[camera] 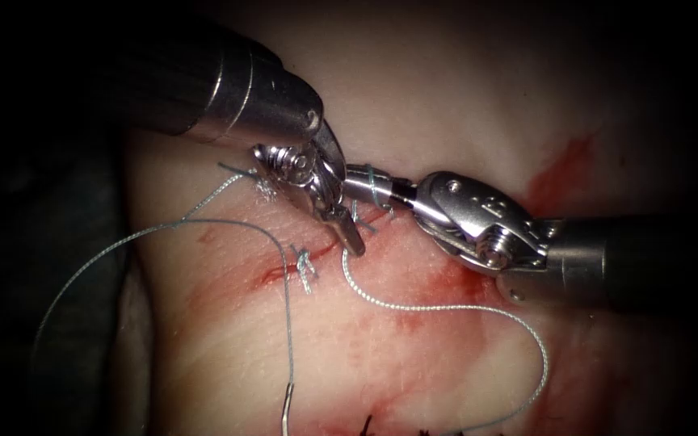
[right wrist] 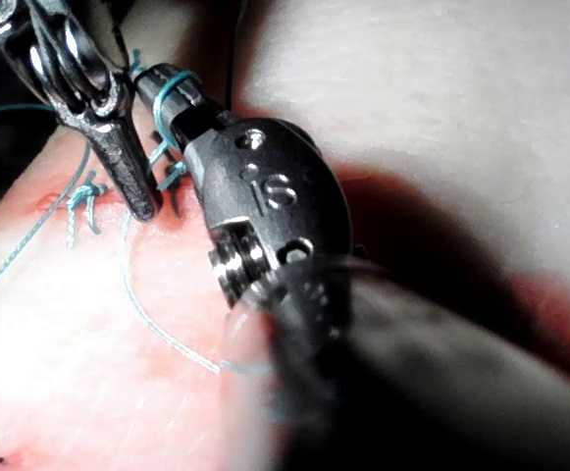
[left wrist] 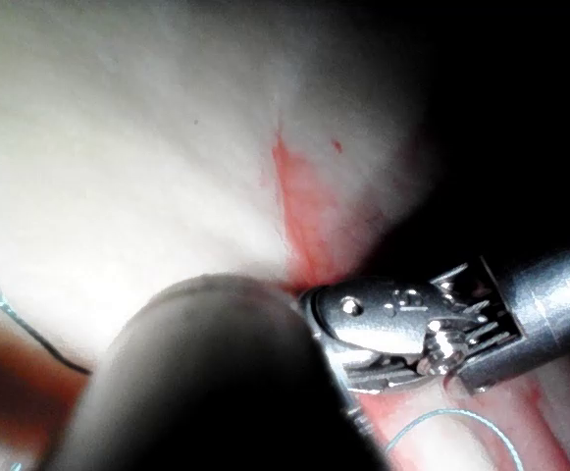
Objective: Wound Closure
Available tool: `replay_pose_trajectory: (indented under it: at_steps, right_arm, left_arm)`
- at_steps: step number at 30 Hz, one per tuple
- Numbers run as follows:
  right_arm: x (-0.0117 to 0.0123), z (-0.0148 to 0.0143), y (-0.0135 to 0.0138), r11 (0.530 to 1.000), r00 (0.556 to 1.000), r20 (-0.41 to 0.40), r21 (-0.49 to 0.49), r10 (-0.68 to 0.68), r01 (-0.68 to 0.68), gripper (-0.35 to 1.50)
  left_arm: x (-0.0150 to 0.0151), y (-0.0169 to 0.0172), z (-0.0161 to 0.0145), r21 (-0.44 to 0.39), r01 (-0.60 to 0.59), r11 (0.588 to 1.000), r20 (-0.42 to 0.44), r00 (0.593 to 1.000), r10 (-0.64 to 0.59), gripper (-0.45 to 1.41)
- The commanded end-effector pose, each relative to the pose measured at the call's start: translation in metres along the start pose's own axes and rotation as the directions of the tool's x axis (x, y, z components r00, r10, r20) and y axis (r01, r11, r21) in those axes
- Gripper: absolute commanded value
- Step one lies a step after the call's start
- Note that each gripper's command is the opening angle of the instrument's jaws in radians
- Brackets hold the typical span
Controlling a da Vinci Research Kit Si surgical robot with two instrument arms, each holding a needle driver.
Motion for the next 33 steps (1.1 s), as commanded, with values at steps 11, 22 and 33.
replay_pose_trajectory:
  at_steps: [11,22,33]
  right_arm:
    - [0.0019,0.0026,-0.0023,0.965,0.982,0.188,-0.259,0.011,0.039,-0.35]
    - [0.004,0.0039,-0.0017,0.953,0.944,0.325,-0.301,0.064,0.039,-0.35]
    - [0.0046,0.0039,-0.0008,0.933,0.906,0.416,-0.35,0.073,0.086,-0.35]
  left_arm:
    - [0.0008,0.0002,0.0011,-0.056,0.14,0.989,-0.014,0.99,-0.141,-0.45]
    - [-0.0001,-0.0011,0.0022,-0.47,0.252,0.846,0.001,0.959,-0.285,-0.45]
    - [-0.0002,-0.0021,0.0029,-0.616,0.272,0.74,0.016,0.943,-0.334,-0.45]
